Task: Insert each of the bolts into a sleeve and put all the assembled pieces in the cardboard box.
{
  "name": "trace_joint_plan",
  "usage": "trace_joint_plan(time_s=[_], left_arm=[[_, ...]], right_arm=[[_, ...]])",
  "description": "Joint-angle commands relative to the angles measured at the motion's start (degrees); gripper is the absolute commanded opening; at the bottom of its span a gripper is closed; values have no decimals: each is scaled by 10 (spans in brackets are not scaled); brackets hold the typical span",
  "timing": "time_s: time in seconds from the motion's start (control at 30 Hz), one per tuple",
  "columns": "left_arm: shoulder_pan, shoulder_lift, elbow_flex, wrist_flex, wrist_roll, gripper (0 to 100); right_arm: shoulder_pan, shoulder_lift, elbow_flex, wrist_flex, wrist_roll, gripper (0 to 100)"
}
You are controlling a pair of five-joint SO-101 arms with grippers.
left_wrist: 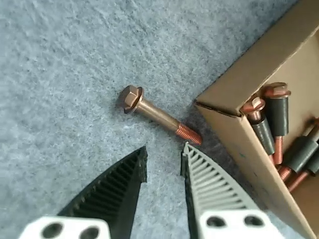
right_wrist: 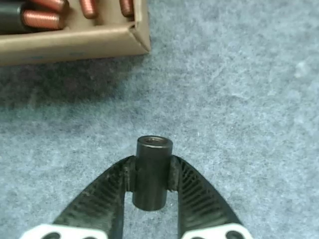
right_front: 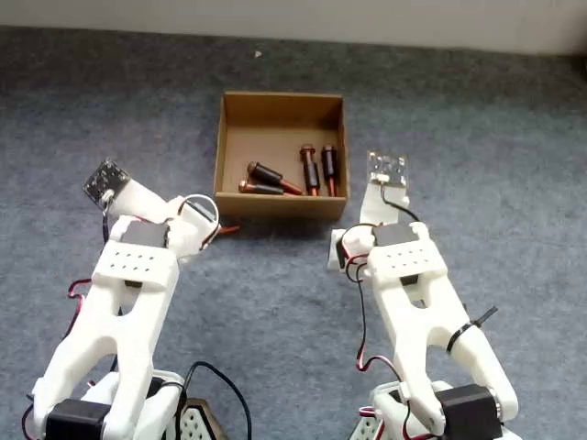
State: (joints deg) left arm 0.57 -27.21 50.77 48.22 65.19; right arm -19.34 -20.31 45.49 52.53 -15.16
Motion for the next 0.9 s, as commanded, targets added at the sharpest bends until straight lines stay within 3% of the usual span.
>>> trace_joint_plan(time_s=[0.0, 0.2, 0.37, 0.57, 0.87], left_arm=[[7, -17, 8, -48, 19, 144], [4, 1, -2, -49, 33, 144], [3, 124, -80, -41, 35, 144], [3, 241, -182, 30, 50, 145], [-26, 341, -226, 32, 70, 145]], right_arm=[[7, -20, -1, -8, -2, 4], [7, -21, -1, -8, -2, 4], [7, -21, -1, -8, -2, 4], [7, -21, -1, -8, -2, 4], [7, -21, -1, -8, -1, 4]])
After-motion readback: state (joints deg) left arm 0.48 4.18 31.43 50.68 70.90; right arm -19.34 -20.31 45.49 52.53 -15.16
